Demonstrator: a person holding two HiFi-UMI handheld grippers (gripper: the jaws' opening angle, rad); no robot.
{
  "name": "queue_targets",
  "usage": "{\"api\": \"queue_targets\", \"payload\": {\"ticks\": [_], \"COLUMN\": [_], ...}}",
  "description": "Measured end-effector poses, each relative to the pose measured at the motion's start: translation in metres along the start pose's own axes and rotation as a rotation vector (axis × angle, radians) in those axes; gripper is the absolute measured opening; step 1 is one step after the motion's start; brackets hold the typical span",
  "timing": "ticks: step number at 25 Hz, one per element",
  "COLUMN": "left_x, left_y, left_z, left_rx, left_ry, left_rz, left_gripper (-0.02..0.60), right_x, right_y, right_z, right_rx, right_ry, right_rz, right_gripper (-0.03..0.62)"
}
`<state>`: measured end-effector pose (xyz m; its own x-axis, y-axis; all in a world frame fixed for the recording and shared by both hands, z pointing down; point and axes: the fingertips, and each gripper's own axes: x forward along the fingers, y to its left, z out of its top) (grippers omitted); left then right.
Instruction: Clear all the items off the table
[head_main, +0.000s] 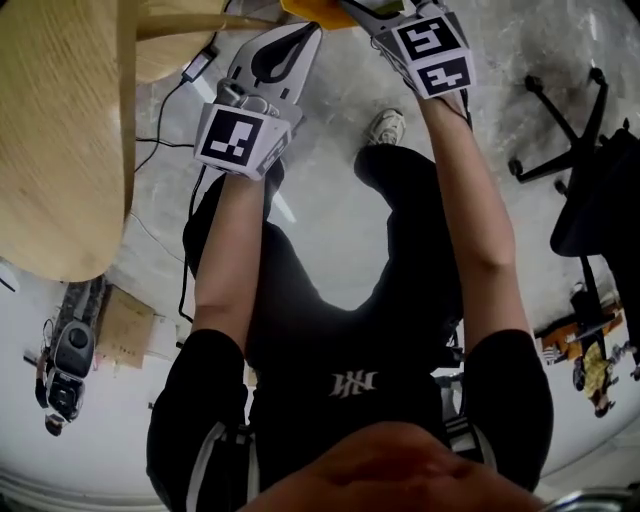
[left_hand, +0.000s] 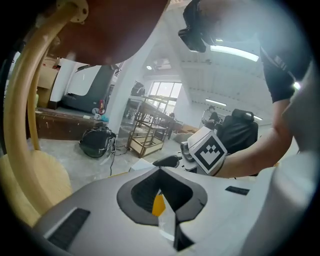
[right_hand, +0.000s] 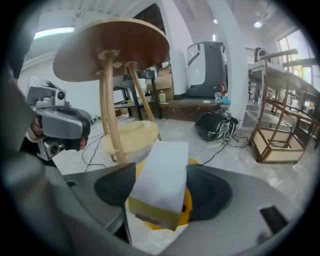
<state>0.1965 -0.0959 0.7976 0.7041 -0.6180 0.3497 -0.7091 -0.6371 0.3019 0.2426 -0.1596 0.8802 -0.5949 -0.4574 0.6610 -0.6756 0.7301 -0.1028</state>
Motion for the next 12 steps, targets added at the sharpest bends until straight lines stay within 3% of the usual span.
{"api": "queue_targets", "payload": {"ticks": [6,12], "left_x": [0.017,0.018], "left_y": [0.022,0.024], "left_z": [-0.027,-0.030], "left_rx": [-0.026,-0.036], "left_ry": [-0.014,-0.019], "left_rz": [0.011,-0.005], "left_gripper": [0.012,0.012], "right_x": [0.033,0.042], "right_y": [0.000,-0.001], "right_z": [-0.029,-0.030], "right_rx": [-0.015,-0.011], "right_ry": [0.047,0.051], "right_rz": [0.019,0.019], "right_gripper": [0.324,0.334]}}
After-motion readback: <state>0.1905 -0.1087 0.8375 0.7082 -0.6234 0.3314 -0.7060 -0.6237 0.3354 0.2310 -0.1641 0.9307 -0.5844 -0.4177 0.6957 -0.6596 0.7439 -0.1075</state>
